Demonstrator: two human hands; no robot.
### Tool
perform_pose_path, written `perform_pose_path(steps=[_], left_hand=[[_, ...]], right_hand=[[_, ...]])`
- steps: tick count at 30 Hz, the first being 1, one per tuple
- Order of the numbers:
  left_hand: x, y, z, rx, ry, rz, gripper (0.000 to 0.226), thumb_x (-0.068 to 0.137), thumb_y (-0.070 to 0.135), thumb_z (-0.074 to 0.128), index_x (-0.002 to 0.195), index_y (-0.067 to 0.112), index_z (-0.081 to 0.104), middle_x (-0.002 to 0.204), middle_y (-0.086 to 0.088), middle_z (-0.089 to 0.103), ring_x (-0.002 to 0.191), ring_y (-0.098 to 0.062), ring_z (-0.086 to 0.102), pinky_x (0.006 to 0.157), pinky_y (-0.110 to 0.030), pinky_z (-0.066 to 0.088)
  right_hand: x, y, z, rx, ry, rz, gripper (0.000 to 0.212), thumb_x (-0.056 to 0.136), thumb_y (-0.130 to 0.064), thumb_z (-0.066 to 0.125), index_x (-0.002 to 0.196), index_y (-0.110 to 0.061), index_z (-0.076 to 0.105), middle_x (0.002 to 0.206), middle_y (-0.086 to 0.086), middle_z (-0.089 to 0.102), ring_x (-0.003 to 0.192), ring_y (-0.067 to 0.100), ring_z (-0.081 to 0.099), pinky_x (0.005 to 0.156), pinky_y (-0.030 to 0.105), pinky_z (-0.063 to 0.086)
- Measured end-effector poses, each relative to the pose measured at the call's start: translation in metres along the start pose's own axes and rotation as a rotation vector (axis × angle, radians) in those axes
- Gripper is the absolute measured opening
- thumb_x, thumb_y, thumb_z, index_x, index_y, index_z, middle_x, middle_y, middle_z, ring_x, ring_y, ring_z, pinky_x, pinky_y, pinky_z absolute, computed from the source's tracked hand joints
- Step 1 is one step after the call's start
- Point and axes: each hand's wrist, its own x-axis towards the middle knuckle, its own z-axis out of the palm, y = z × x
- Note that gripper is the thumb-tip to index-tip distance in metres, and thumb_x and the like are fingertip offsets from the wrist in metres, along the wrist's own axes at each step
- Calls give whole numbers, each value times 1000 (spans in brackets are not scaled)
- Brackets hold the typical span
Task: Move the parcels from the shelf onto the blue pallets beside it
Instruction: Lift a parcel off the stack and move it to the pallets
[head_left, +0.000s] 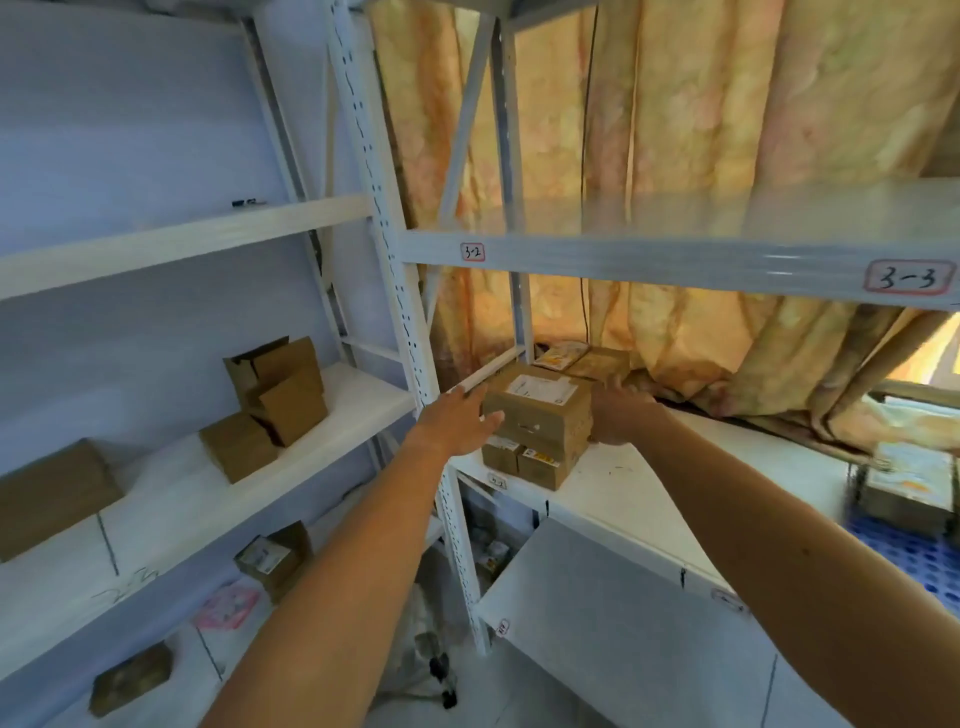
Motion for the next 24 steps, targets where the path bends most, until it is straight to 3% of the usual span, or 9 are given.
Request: perform_pose_path(steps=[4, 9, 11, 17, 20, 24], left_hand=[[41, -3, -4, 14, -7, 31, 65, 104, 58, 30, 158, 25, 18, 163, -12, 25, 146, -36, 32, 114, -53, 31], [73, -4, -7, 8, 93, 100, 56, 106, 49, 36, 155, 22, 31, 159, -7, 35, 141, -30, 41, 111, -46, 38], [90, -4, -8, -29, 130, 155, 54, 106, 46, 38, 155, 26, 27, 159, -5, 36, 140, -30, 43, 108, -47, 42], [149, -14, 1, -108, 79, 187, 65, 95, 60, 33, 153, 31, 29, 159, 0, 36, 142, -30, 41, 109, -53, 42], [178, -21, -1, -86, 82, 242, 67, 97, 61, 37, 156, 32, 25, 162, -3, 32, 145, -31, 35, 110, -54, 41], [215, -27, -5, 6, 98, 301, 65, 100, 60, 32, 155, 24, 31, 152, -12, 45, 130, -34, 52, 101, -47, 49]], right_hand=[[39, 13, -10, 3, -3, 121, 65, 97, -28, 53, 151, -9, 23, 157, 18, 18, 140, 39, 32, 107, 48, 38], [71, 26, -11, -66, -62, 148, 66, 91, -28, 51, 149, -10, 27, 155, 18, 17, 139, 41, 33, 107, 46, 38], [105, 43, 0, -105, -108, 142, 63, 89, -28, 49, 147, -11, 30, 155, 18, 19, 136, 41, 37, 106, 46, 41], [107, 37, -16, -177, -178, 161, 53, 97, -14, 44, 150, -18, 41, 153, 10, 40, 139, 30, 39, 111, 44, 39], [112, 33, -25, -149, -163, 245, 56, 99, -20, 44, 154, -17, 33, 156, 9, 35, 144, 29, 34, 111, 43, 37], [125, 23, -36, -156, -102, 340, 58, 99, -30, 49, 151, -13, 31, 145, 9, 41, 131, 29, 47, 89, 37, 43]])
